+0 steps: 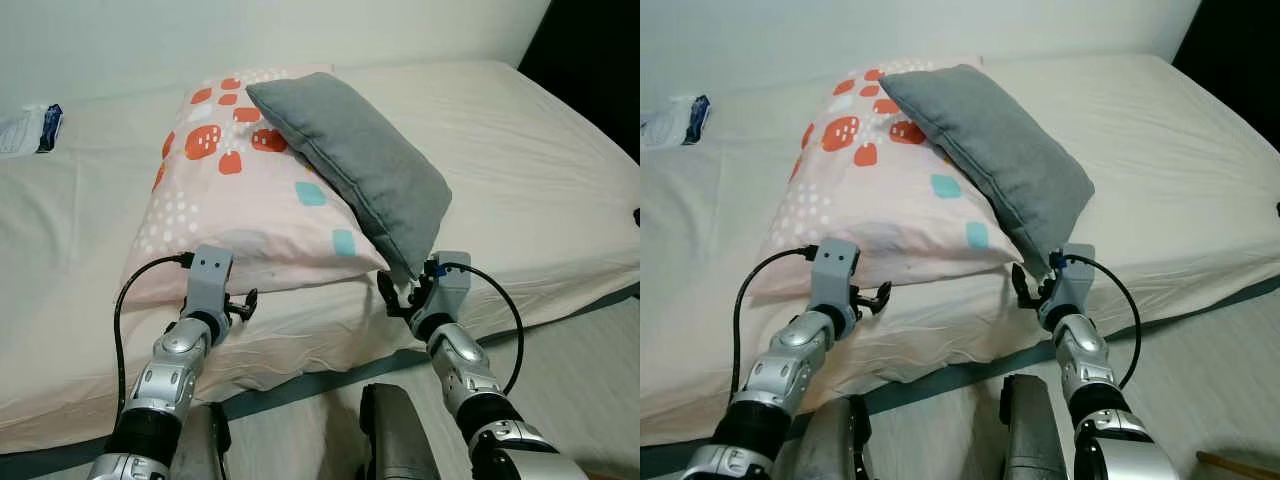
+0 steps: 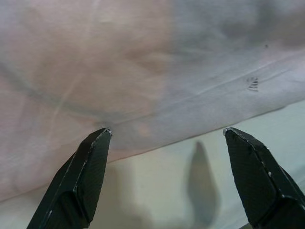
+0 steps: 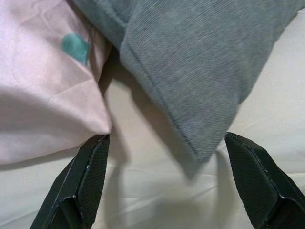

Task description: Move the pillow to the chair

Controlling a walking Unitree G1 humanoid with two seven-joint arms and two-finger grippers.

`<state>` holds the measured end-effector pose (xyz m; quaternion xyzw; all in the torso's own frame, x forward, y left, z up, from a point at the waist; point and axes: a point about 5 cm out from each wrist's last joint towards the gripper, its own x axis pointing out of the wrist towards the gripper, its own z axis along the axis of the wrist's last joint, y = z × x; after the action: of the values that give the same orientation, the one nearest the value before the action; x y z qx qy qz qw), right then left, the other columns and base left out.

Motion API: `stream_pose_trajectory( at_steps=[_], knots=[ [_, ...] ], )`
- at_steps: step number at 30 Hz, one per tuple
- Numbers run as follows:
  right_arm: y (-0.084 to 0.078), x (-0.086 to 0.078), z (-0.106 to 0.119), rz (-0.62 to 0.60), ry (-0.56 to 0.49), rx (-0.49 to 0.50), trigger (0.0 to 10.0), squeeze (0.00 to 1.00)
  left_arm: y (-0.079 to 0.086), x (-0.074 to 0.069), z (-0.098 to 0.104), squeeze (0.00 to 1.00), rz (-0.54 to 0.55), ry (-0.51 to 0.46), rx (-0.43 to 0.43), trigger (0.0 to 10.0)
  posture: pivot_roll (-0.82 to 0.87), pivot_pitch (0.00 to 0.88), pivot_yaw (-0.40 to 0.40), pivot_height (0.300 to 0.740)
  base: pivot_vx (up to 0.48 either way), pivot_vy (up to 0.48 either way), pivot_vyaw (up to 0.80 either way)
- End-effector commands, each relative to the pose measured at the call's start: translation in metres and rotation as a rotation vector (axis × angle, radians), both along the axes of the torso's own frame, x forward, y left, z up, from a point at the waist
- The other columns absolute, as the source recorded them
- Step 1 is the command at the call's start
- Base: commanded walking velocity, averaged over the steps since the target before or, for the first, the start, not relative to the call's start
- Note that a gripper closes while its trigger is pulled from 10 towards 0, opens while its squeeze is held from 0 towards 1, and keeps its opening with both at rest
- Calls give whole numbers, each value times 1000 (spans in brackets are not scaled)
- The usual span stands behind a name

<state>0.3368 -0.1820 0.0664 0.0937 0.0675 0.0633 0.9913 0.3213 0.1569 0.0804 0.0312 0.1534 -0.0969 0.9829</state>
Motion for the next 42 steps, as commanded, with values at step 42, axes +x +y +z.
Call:
stream_pose_trajectory(
  at_steps=[42],
  knots=[
    [-36, 18, 37, -182, -117, 17, 10000, 0, -106, 62, 115, 0, -305, -19, -921, 10000, 2, 197, 31, 533, 0, 0, 0]
  ],
)
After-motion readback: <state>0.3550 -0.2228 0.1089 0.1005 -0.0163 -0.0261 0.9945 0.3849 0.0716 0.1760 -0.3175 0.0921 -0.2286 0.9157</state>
